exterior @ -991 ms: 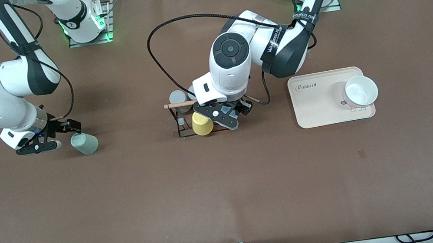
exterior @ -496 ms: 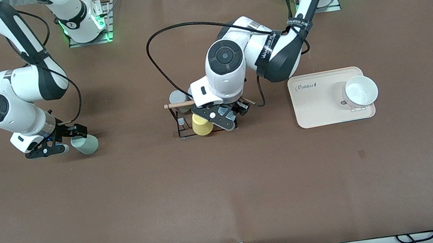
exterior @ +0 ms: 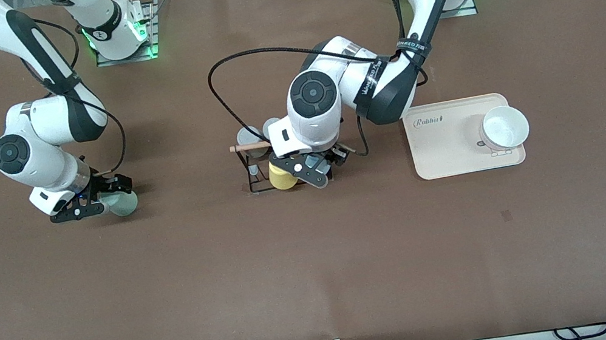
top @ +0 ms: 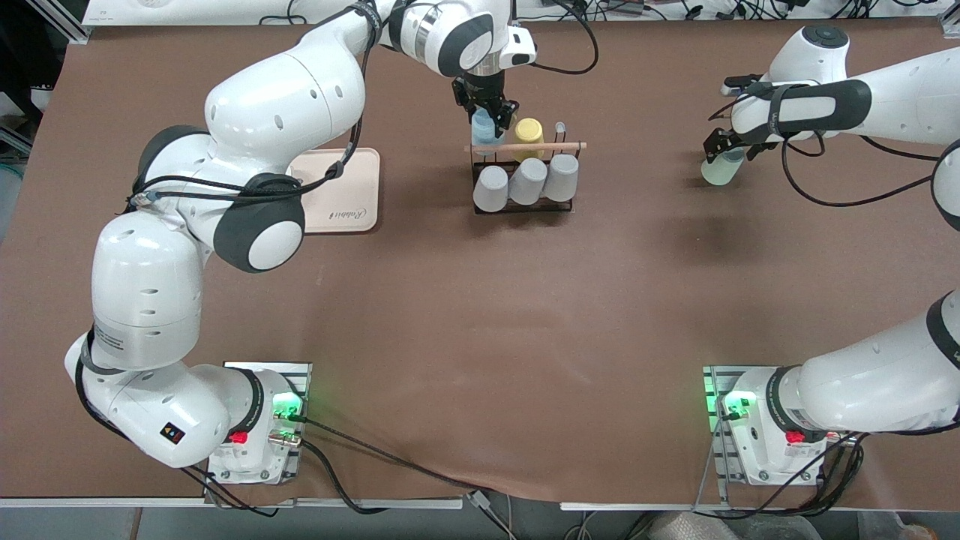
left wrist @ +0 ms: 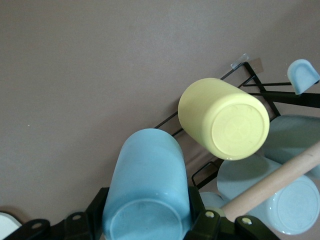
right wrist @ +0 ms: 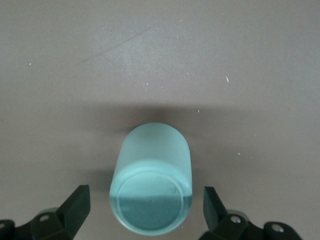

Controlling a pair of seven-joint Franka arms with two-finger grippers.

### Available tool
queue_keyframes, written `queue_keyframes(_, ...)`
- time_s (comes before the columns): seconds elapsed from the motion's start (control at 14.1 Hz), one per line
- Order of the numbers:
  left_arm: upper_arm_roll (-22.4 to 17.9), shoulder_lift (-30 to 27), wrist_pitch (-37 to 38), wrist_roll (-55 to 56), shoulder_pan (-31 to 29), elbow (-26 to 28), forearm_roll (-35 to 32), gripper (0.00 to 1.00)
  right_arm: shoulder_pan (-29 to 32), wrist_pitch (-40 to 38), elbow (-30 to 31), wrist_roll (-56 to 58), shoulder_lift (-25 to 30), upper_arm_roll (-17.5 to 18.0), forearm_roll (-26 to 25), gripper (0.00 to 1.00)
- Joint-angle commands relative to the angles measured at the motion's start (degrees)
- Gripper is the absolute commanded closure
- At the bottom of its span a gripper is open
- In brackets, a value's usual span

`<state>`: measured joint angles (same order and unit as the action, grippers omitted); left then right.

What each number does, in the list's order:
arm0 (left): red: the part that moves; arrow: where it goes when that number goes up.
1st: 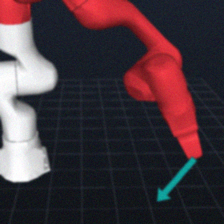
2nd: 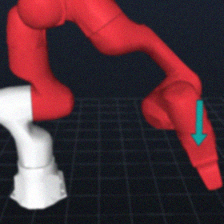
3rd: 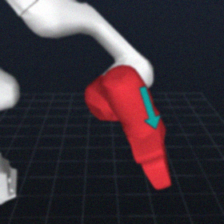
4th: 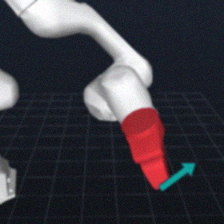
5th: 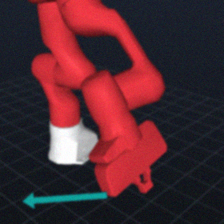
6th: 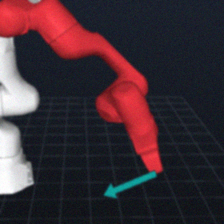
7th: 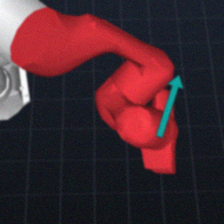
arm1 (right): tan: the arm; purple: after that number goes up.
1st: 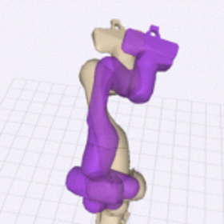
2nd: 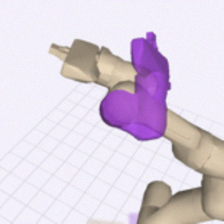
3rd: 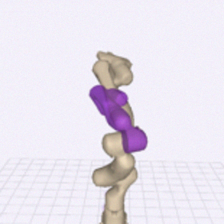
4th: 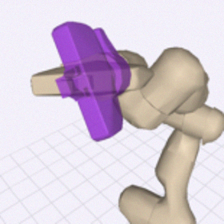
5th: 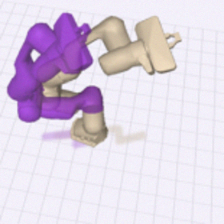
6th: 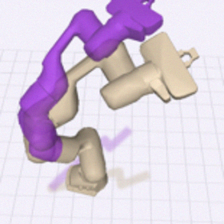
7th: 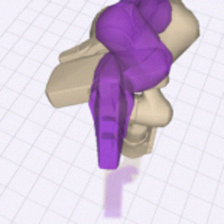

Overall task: Hang scattered cups on rack with three cups
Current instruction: 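Hang the blue cup on the rack while the right gripper grasps the green cup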

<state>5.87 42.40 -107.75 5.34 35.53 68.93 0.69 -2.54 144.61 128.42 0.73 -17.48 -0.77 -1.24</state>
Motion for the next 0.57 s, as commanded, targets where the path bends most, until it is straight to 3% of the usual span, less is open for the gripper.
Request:
queue_keyframes(0.0,-0.51,1.89,-0.09,0.02,1.20,-2.40,-0.95,0.63,0.34,2.51,0.25,0.32,-0.79,-0.02,-0.17,0.00)
queue_keyframes(0.21,-0.51,2.42,0.00,0.02,2.26,-2.14,-0.95,0.60,0.34,3.13,0.25,0.32,-1.15,-0.02,-0.17,0.00)
queue_keyframes(0.35,-0.42,2.42,0.00,-0.16,2.26,-1.79,-0.95,0.49,0.43,3.13,0.34,0.32,-1.15,-0.02,-0.17,0.02)
queue_keyframes(0.5,-0.51,2.34,0.00,-0.33,2.26,-1.87,-0.95,0.14,0.43,3.13,0.34,0.32,-1.15,-0.02,-0.17,0.33)
